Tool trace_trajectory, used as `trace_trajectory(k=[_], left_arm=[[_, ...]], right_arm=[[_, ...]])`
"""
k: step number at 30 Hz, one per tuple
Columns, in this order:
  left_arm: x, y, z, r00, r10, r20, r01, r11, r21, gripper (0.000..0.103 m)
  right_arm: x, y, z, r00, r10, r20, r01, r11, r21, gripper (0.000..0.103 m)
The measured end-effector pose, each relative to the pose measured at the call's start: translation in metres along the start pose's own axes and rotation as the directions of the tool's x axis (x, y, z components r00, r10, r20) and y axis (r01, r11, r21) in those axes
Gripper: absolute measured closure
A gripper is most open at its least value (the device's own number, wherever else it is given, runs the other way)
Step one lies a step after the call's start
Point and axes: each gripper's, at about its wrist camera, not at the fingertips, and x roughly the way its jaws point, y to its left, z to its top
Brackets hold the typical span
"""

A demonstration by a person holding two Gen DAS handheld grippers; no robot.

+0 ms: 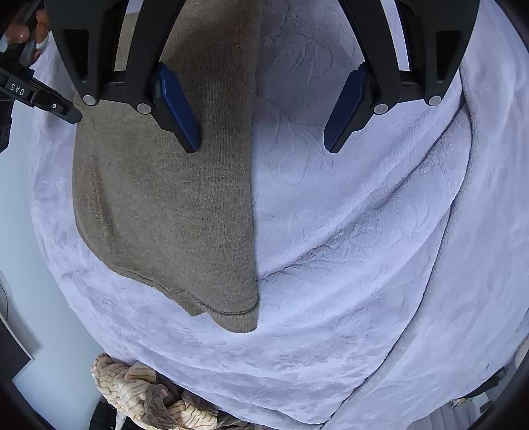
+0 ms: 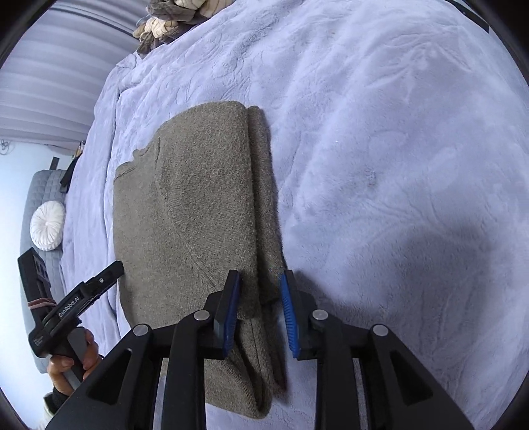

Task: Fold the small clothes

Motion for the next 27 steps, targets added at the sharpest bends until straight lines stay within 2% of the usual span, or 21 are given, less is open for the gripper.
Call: trace_trajectory(k=[2, 6, 8, 17, 23, 24, 25, 26, 27], left_arm=[[0.000, 0.001, 0.000, 1.000, -0.003, -0.004, 0.003, 1.000, 0.003, 0.025], [-0.001, 0.000, 0.001, 1.000, -0.004, -0.013, 0.004, 1.000, 0.011, 0.025], [-0.002, 0.000, 0.001, 1.000, -0.002, -0.015, 0.002, 1.000, 0.018, 0.025], [-0.001, -0.001, 0.002, 1.000, 0.002, -0.019, -0.002, 1.000, 0.023, 0.025], [0.000, -0.002, 0.002, 1.000, 0.000, -0.023, 0.001, 1.000, 0.022, 0.024], [0.000, -0.002, 0.002, 1.000, 0.002, -0.026, -0.001, 1.000, 0.020, 0.021], [0.001, -0.001, 0.002, 0.999, 0.013, -0.034, -0.013, 1.000, 0.018, 0.007], [0.003, 0.000, 0.001, 0.999, 0.029, -0.042, -0.029, 0.999, 0.014, 0.002], [0.003, 0.001, 0.000, 0.999, 0.037, -0.039, -0.036, 0.999, 0.013, 0.002]], right_arm=[[0.000, 0.000, 0.004, 1.000, 0.003, -0.001, -0.003, 1.000, -0.006, 0.074], [-0.005, 0.003, 0.005, 1.000, 0.015, 0.010, -0.015, 1.000, -0.015, 0.054], [-0.007, 0.005, 0.005, 1.000, 0.021, 0.016, -0.021, 1.000, -0.017, 0.047], [-0.008, 0.002, 0.009, 0.999, 0.030, 0.025, -0.030, 1.000, -0.001, 0.037], [-0.008, -0.005, 0.009, 0.999, 0.044, 0.024, -0.044, 0.999, 0.026, 0.036], [-0.008, -0.006, 0.009, 0.999, 0.046, 0.024, -0.047, 0.998, 0.030, 0.036], [-0.008, -0.006, 0.009, 0.999, 0.047, 0.025, -0.048, 0.998, 0.033, 0.036], [-0.008, -0.006, 0.009, 0.999, 0.047, 0.026, -0.048, 0.998, 0.034, 0.036], [-0.009, -0.006, 0.010, 0.999, 0.046, 0.028, -0.047, 0.998, 0.035, 0.036]])
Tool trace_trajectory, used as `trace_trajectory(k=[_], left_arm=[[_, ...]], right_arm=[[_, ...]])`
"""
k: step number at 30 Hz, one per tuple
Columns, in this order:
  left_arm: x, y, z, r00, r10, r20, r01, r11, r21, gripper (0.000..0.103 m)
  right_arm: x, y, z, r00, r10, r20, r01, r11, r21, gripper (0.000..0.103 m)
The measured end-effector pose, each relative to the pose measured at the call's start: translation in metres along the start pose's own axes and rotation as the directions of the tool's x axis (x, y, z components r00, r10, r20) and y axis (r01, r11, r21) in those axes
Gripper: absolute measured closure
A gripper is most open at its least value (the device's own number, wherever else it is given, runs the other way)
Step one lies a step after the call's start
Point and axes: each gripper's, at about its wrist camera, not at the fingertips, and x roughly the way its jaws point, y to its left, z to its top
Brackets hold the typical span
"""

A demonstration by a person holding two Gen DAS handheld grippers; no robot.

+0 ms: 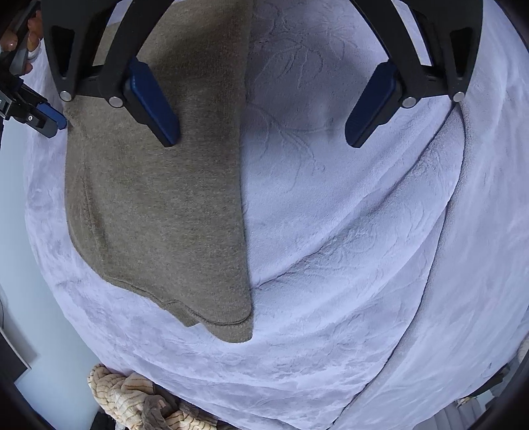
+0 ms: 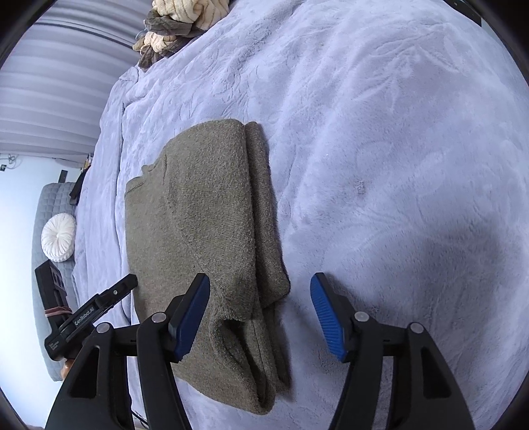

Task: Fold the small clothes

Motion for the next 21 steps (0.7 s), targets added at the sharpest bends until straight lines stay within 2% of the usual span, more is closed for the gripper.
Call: trace_trajectory(k=[10, 12, 17, 21], left_arm=[[-0.009, 0.001, 0.003, 0.999, -0.011, 0.041, 0.010, 0.999, 0.032, 0.002], [-0.009, 0.000, 0.007, 0.999, -0.019, 0.041, 0.017, 0.999, 0.039, 0.002], [0.012, 0.003, 0.015, 0.997, -0.074, -0.036, 0.075, 0.997, 0.005, 0.002], [0.025, 0.001, 0.018, 0.979, -0.184, -0.085, 0.182, 0.983, -0.030, 0.002]], right_arm=[[0.000, 0.000, 0.002, 1.000, 0.022, -0.010, -0.022, 1.000, -0.005, 0.034], [0.001, -0.001, 0.005, 0.999, 0.033, -0.017, -0.033, 0.999, -0.008, 0.028], [0.012, -0.006, 0.017, 0.995, 0.077, -0.057, -0.077, 0.997, -0.011, 0.028], [0.030, -0.005, 0.028, 0.979, 0.153, -0.135, -0.157, 0.987, -0.023, 0.028]])
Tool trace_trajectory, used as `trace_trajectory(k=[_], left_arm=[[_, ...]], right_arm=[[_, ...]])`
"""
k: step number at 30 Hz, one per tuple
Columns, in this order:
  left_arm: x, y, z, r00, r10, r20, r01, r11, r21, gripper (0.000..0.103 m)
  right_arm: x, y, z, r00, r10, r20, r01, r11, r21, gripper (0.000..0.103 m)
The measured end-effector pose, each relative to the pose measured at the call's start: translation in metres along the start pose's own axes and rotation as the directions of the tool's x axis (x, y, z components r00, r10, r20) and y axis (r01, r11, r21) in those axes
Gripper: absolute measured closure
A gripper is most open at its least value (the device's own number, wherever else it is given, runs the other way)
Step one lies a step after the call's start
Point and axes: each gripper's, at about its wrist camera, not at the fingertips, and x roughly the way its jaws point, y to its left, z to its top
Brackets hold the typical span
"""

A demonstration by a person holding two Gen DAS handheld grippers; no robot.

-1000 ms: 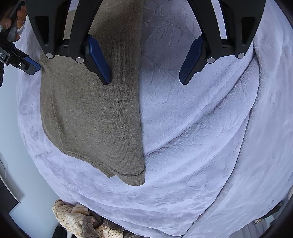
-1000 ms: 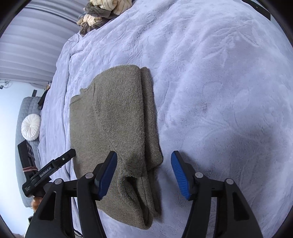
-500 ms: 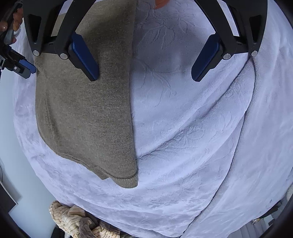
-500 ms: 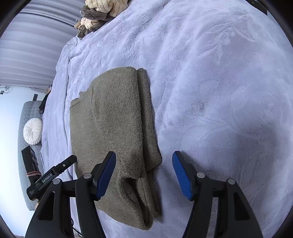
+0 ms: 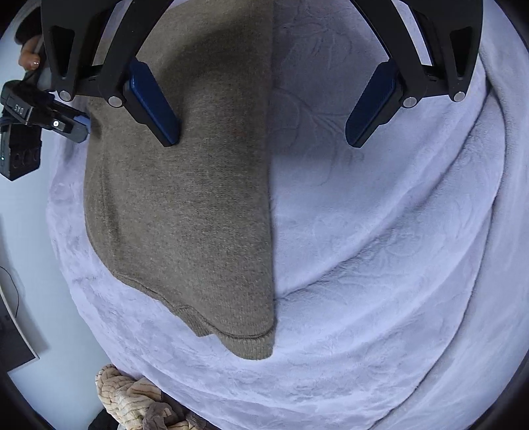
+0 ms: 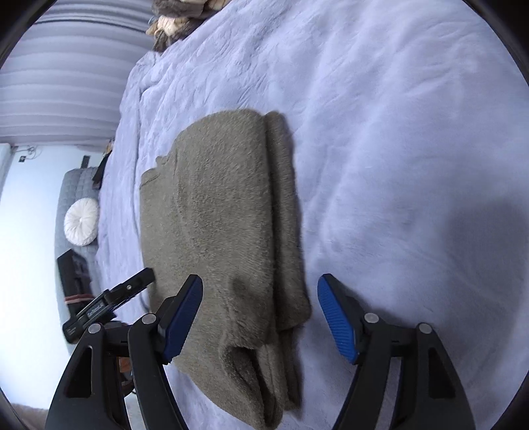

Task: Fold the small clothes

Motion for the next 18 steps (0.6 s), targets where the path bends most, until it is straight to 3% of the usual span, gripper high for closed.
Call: trace_trajectory(k=[9, 13, 18], left_arm=[[0.026, -0.023, 0.006, 0.996, -0.082, -0.045, 0.084, 0.995, 0.054, 0.002], [0.030, -0.025, 0.008, 0.995, -0.092, -0.038, 0.093, 0.995, 0.039, 0.001], [0.034, -0.026, 0.007, 0.995, -0.097, -0.029, 0.098, 0.995, 0.025, 0.001]], right_arm=[[0.040, 0.018, 0.022, 0.996, 0.006, -0.087, -0.013, 0.997, -0.082, 0.024], [0.041, 0.028, 0.023, 0.991, 0.095, -0.098, -0.106, 0.988, -0.111, 0.024], [0.051, 0.018, 0.026, 0.985, 0.132, -0.112, -0.140, 0.987, -0.075, 0.023]])
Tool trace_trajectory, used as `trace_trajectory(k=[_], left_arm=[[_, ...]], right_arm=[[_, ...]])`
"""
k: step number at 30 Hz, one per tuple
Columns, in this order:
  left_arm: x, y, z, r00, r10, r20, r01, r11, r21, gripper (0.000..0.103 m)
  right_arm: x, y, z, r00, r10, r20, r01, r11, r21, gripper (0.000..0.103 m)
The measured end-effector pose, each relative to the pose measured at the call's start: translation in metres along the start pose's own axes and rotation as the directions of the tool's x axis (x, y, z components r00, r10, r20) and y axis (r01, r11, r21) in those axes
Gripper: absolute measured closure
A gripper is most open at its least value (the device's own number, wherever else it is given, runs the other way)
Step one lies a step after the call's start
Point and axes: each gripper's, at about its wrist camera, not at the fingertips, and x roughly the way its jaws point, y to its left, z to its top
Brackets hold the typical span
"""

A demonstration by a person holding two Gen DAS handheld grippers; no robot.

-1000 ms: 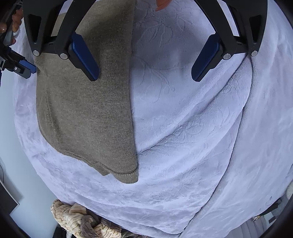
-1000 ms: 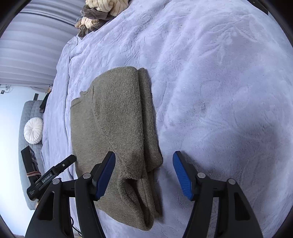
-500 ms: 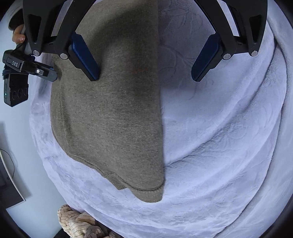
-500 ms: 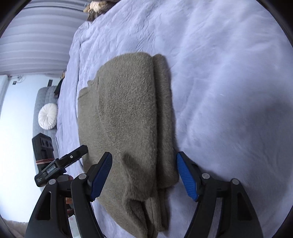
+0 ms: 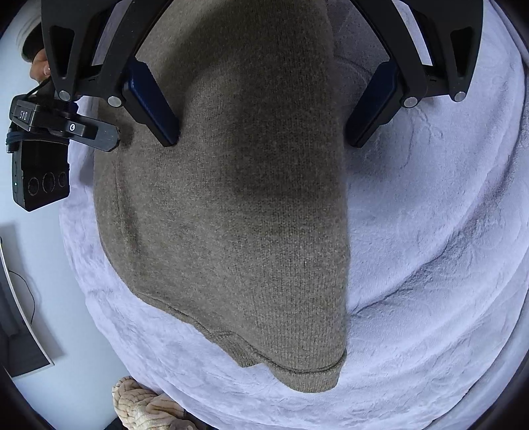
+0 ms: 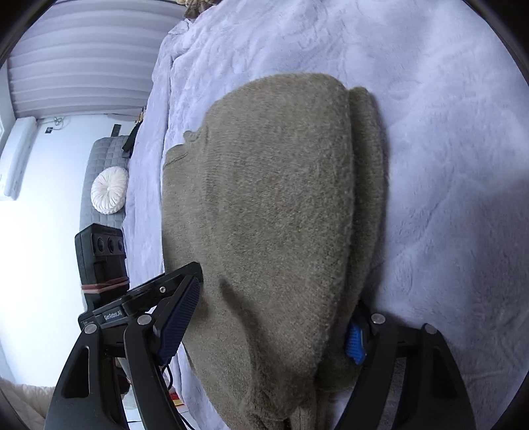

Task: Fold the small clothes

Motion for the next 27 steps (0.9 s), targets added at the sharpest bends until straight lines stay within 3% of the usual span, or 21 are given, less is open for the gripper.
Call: trace_trajectory(k=[5, 8, 12, 14, 19, 27], left_arm=[[0.000, -0.002, 0.001, 1.000, 0.001, 0.009, -0.001, 1.000, 0.006, 0.003], [-0.009, -0.008, -0.002, 0.999, -0.009, 0.032, 0.008, 0.999, 0.033, 0.023], [-0.024, -0.009, -0.007, 0.998, -0.026, 0.057, 0.020, 0.996, 0.089, 0.044], [-0.033, -0.004, -0.008, 0.997, -0.054, 0.057, 0.049, 0.995, 0.091, 0.051], [-0.062, 0.010, -0.014, 0.991, -0.116, 0.066, 0.111, 0.991, 0.078, 0.053], [-0.121, 0.043, -0.048, 0.992, -0.093, 0.080, 0.086, 0.992, 0.087, 0.052]], right_arm=[[0.010, 0.004, 0.003, 1.000, -0.022, -0.004, 0.022, 1.000, 0.011, 0.026], [0.010, 0.006, 0.003, 0.999, -0.046, -0.005, 0.046, 0.999, 0.014, 0.051], [-0.002, 0.002, -0.004, 0.998, 0.055, 0.033, -0.057, 0.995, 0.076, 0.070], [-0.006, 0.008, -0.009, 0.992, 0.113, 0.054, -0.117, 0.989, 0.085, 0.070], [-0.009, 0.036, -0.022, 0.976, 0.195, 0.095, -0.202, 0.976, 0.076, 0.070], [0.007, 0.082, -0.056, 0.961, 0.263, 0.084, -0.269, 0.961, 0.069, 0.070]])
